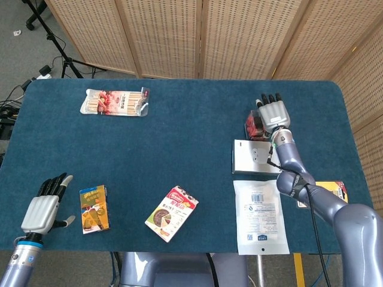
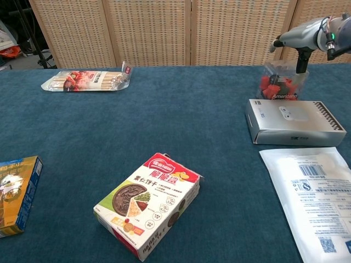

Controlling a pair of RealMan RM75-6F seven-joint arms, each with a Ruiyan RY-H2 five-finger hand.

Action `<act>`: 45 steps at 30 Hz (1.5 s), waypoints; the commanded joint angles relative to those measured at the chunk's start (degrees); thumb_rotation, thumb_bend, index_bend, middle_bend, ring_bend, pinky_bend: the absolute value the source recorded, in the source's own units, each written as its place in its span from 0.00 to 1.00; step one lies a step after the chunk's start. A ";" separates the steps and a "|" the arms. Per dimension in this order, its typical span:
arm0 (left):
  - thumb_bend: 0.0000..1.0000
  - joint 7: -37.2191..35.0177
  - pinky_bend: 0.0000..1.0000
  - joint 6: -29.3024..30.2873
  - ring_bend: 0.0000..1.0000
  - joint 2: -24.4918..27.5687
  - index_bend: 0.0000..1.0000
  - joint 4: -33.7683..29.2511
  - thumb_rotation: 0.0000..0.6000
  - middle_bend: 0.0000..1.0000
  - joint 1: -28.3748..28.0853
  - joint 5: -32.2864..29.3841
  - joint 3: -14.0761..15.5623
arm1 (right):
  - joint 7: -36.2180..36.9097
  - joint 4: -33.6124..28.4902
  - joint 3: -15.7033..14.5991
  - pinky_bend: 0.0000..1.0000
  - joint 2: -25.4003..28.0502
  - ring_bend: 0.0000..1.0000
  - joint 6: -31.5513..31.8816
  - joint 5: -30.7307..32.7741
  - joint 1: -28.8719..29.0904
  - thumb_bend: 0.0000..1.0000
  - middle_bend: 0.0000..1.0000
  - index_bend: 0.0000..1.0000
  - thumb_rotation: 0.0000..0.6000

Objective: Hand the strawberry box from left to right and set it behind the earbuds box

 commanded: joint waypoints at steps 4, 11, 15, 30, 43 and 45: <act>0.18 -0.45 0.00 0.10 0.00 0.21 0.00 0.02 1.00 0.00 0.04 -0.05 -0.17 | -13.12 -7.87 -1.28 0.00 4.40 0.00 7.85 8.98 2.43 0.13 0.00 0.07 1.00; 0.18 -2.11 0.00 2.32 0.00 0.97 0.00 -0.51 1.00 0.00 0.71 1.77 -0.46 | -12.64 -35.88 3.09 0.00 16.28 0.00 23.91 10.89 0.88 0.17 0.00 0.06 1.00; 0.18 -2.58 0.00 3.76 0.00 1.02 0.00 -0.43 1.00 0.00 1.20 3.37 -0.28 | -2.20 -46.00 1.24 0.00 18.16 0.00 33.85 -3.64 -7.02 0.16 0.00 0.06 1.00; 0.18 0.64 0.00 9.06 0.00 -0.25 0.00 0.10 1.00 0.00 2.92 6.98 -0.32 | 20.92 -44.70 -16.08 0.00 9.77 0.00 62.93 -47.84 -34.08 0.13 0.00 0.06 1.00; 0.18 5.11 0.00 12.92 0.00 -1.00 0.00 -1.07 1.00 0.00 4.76 11.64 0.92 | 28.17 -33.99 -18.00 0.00 7.16 0.00 65.56 -54.48 -46.46 0.13 0.00 0.06 1.00; 0.18 5.32 0.00 12.98 0.00 -1.14 0.00 -0.80 1.00 0.00 4.83 11.33 0.60 | 29.02 -33.31 -17.34 0.00 7.34 0.00 64.87 -54.71 -47.25 0.13 0.00 0.06 1.00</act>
